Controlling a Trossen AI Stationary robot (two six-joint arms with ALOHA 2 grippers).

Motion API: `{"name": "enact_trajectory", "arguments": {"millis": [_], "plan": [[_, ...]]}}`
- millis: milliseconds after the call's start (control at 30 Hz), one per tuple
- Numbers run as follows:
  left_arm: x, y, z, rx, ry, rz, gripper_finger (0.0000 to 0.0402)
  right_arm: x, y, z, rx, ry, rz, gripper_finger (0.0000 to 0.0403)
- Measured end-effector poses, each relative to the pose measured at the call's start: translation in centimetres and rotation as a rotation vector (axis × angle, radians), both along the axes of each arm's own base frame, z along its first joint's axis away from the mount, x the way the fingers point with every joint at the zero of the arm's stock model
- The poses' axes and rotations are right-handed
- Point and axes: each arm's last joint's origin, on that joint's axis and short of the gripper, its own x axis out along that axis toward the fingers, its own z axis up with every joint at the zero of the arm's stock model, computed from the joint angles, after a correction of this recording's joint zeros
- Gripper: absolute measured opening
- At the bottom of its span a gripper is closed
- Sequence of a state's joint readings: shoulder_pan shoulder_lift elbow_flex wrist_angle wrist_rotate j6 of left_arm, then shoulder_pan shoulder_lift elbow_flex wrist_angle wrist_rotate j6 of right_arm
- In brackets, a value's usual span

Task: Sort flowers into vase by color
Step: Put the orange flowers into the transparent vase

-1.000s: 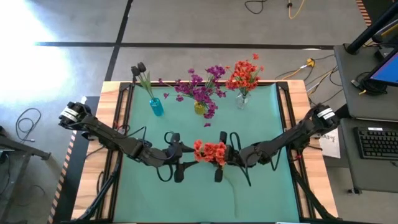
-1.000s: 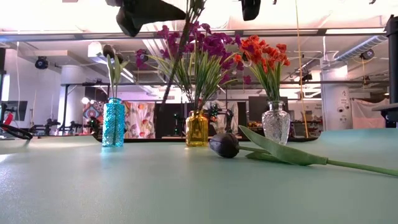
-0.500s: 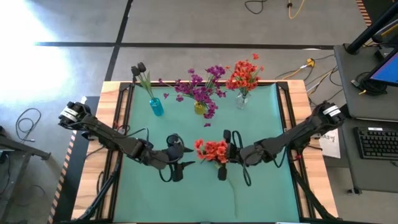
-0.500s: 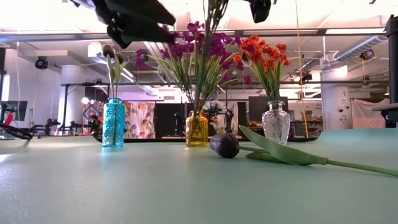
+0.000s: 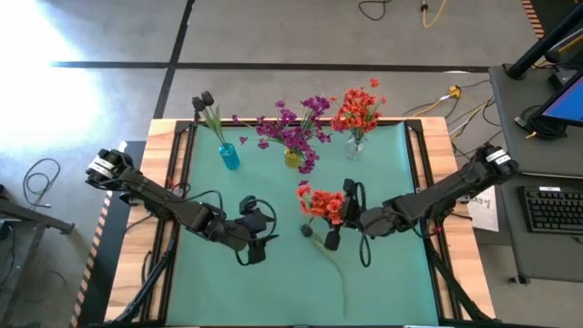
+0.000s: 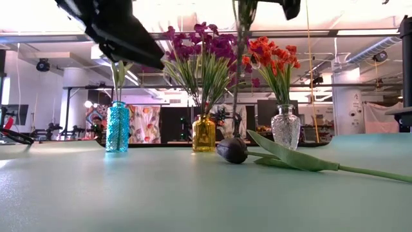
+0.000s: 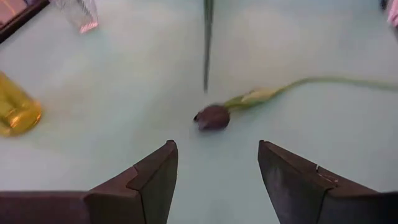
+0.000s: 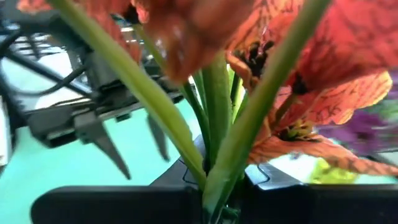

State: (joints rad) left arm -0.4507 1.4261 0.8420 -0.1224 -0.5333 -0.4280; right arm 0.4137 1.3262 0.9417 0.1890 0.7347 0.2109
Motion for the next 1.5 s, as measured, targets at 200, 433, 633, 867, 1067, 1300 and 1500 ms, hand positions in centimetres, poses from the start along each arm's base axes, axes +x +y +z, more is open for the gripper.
{"name": "enact_trajectory", "arguments": {"millis": [200, 433, 633, 867, 1067, 1300, 1500], "plan": [[-0.8, 0.4, -0.9, 0.032, 0.118, 0.033, 0.0208, -2.6, -1.9, 2.4, -0.054, -0.012, -0.197, 0.0029], [-2.0, 1.4, -1.8, 0.142, 0.235, 0.129, 0.0208, -6.3, -5.3, 5.7, -0.053, -0.07, -0.365, 0.0029], [-2.5, 2.2, -2.1, 0.202, 0.28, 0.209, 0.0208, -8.1, -7.3, 6.5, -0.056, -0.067, -0.428, 0.0029], [-2.4, 2.2, -2.5, 0.173, 0.28, 0.244, 0.0208, -8.5, -8.2, 5.9, -0.022, -0.045, -0.476, 0.0029], [-2.4, 2.0, -2.8, 0.082, 0.279, 0.284, 0.0208, -8.5, -8.3, 5.6, 0.008, -0.043, -0.488, 0.0029], [-2.3, 1.6, -3.3, -0.045, 0.33, 0.268, 0.0208, -8.8, -8.3, 5.8, -0.005, -0.036, -0.486, 0.0029], [-2.2, 1.5, -3.9, -0.06, 0.356, 0.267, 0.0208, -9.6, -8.6, 5.9, -0.025, -0.024, -0.518, 0.0029]]}}
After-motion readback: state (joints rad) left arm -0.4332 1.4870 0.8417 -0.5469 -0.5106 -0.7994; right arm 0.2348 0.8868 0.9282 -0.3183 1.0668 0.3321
